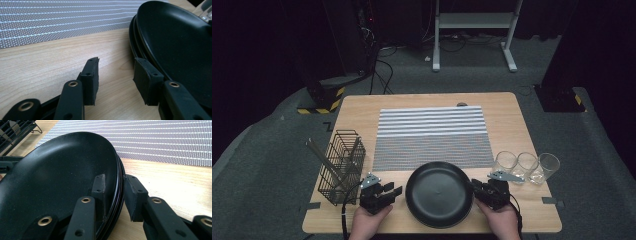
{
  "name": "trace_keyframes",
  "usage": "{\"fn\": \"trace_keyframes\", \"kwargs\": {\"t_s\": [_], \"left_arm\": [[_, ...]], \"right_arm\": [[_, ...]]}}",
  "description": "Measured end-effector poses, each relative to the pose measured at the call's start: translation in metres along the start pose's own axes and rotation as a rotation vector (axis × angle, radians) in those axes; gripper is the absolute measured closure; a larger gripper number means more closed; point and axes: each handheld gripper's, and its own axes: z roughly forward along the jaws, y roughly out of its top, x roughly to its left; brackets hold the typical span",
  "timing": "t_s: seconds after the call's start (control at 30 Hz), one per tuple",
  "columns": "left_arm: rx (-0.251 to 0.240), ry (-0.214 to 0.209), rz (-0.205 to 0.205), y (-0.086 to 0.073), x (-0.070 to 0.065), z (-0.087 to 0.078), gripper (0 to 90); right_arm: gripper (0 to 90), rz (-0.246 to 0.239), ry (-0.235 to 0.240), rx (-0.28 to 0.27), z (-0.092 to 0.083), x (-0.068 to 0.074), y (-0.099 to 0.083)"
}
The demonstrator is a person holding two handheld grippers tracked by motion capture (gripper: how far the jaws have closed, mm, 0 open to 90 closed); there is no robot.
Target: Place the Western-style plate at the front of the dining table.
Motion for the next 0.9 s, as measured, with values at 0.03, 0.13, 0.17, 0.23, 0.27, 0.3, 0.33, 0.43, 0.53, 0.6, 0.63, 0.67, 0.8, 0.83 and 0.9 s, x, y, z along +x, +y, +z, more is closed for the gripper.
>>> {"fn": "trace_keyframes", "kwargs": {"t_s": [0.03, 0.13, 0.17, 0.23, 0.27, 0.3, 0.33, 0.43, 0.53, 0.6, 0.63, 0.67, 0.8, 0.83, 0.9], "left_arm": [[-0.002, 0.002, 0.002, 0.0, -0.001, 0.0, 54.6], [-0.013, 0.021, 0.022, 0.001, -0.004, -0.001, 51.3], [-0.021, 0.03, 0.026, 0.002, -0.006, -0.002, 50.3], [-0.035, 0.045, 0.039, 0.004, -0.009, -0.003, 48.8], [-0.035, 0.045, 0.039, 0.004, -0.009, -0.003, 48.2], [-0.038, 0.052, 0.042, 0.005, -0.011, -0.004, 48.0], [-0.045, 0.065, 0.041, 0.007, -0.013, -0.006, 47.6], [-0.056, 0.071, 0.033, 0.01, -0.015, -0.008, 44.7], [-0.031, 0.041, 0.029, 0.015, -0.018, -0.008, 43.0], [-0.03, 0.034, 0.021, 0.016, -0.02, -0.009, 43.2], [-0.027, 0.032, 0.023, 0.017, -0.02, -0.01, 43.2], [-0.023, 0.026, 0.022, 0.018, -0.021, -0.01, 43.2], [0.005, 0.007, 0.022, 0.021, -0.025, -0.009, 46.1], [0.006, 0.01, 0.025, 0.021, -0.026, -0.009, 46.1], [0.015, 0.0, 0.03, 0.021, -0.029, -0.007, 48.3]], "right_arm": [[70.2, 0.001, 0.001, 0.002, 0.001, 0.0, 0.0], [66.9, -0.008, 0.013, 0.015, 0.002, 0.0, 0.001], [66.3, -0.014, 0.011, 0.018, 0.002, 0.0, 0.001], [65.2, -0.007, 0.012, 0.022, 0.002, -0.001, 0.002], [65.2, -0.007, 0.012, 0.022, 0.002, -0.001, 0.002], [65.6, -0.007, 0.009, 0.023, 0.001, -0.001, 0.001], [67.0, -0.008, 0.006, 0.026, 0.001, -0.002, 0.001], [67.0, -0.009, 0.003, 0.026, 0.0, -0.003, 0.001], [67.9, -0.015, -0.005, 0.02, -0.002, -0.002, 0.003], [67.6, -0.014, -0.003, 0.02, -0.002, -0.002, 0.003], [67.6, -0.012, 0.001, 0.02, -0.002, -0.002, 0.003], [67.5, -0.011, 0.003, 0.02, -0.003, -0.002, 0.003], [65.3, 0.009, 0.022, 0.023, -0.005, -0.002, 0.005], [65.4, 0.017, 0.029, 0.028, -0.005, -0.002, 0.006], [68.4, 0.025, 0.041, 0.034, -0.007, -0.001, 0.007]]}}
